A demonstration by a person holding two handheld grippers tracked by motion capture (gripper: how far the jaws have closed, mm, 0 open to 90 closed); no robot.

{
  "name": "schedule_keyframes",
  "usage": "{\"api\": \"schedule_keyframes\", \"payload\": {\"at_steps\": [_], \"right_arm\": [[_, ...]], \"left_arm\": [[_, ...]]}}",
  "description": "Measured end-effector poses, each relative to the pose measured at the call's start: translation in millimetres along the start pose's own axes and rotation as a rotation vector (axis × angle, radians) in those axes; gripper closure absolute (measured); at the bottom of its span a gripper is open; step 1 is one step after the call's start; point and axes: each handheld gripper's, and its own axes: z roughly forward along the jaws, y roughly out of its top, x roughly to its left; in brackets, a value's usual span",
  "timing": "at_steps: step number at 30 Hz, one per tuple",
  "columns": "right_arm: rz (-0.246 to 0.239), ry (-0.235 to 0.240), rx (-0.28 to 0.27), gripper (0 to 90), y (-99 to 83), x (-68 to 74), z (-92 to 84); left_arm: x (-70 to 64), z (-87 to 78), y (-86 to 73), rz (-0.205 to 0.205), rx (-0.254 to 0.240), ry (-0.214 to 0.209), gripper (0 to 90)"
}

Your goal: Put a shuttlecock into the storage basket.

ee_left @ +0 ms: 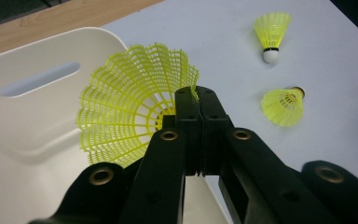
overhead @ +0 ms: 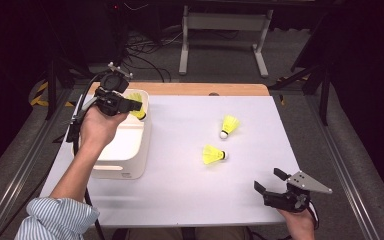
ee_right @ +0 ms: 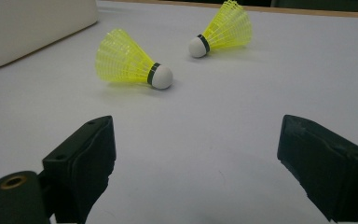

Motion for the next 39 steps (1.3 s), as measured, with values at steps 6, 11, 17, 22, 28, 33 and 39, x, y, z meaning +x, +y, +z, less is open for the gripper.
{"api": "schedule_keyframes", "payload": {"at_steps": [6, 11, 17, 22, 28, 33, 39], "right_arm": [[0.000, 0.001, 0.000, 12.3, 0.0, 0.1, 0.1], [0.000, 0.000, 0.001, 12.3, -0.1, 0.1, -0.1], [0.000, -0.001, -0.001, 12.3, -0.1, 0.3, 0.0], [-0.001, 0.000, 0.000, 12.2, -0.1, 0.2, -0.1], [-0.001, -0.001, 0.000, 12.3, -0.1, 0.1, -0.1], [-0.001, 0.000, 0.000, 12.3, -0.1, 0.1, 0.0], [-0.002, 0.000, 0.000, 12.3, 0.0, 0.2, 0.0]], "left_arm": [[7.0, -0.7, -3.8, -0.019, 0.002, 0.017, 89.3], [10.3, 0.7, -7.0, -0.020, 0.005, 0.032, 89.3], [14.3, 3.5, -9.1, -0.030, 0.012, 0.037, 89.4], [16.2, 7.3, -11.7, -0.032, 0.024, 0.045, 89.3], [17.9, 15.1, -14.9, -0.031, 0.034, 0.047, 89.3], [19.2, 18.0, -16.6, -0.032, 0.038, 0.048, 89.3], [21.2, 20.8, -18.8, -0.040, 0.046, 0.053, 89.2]]}}
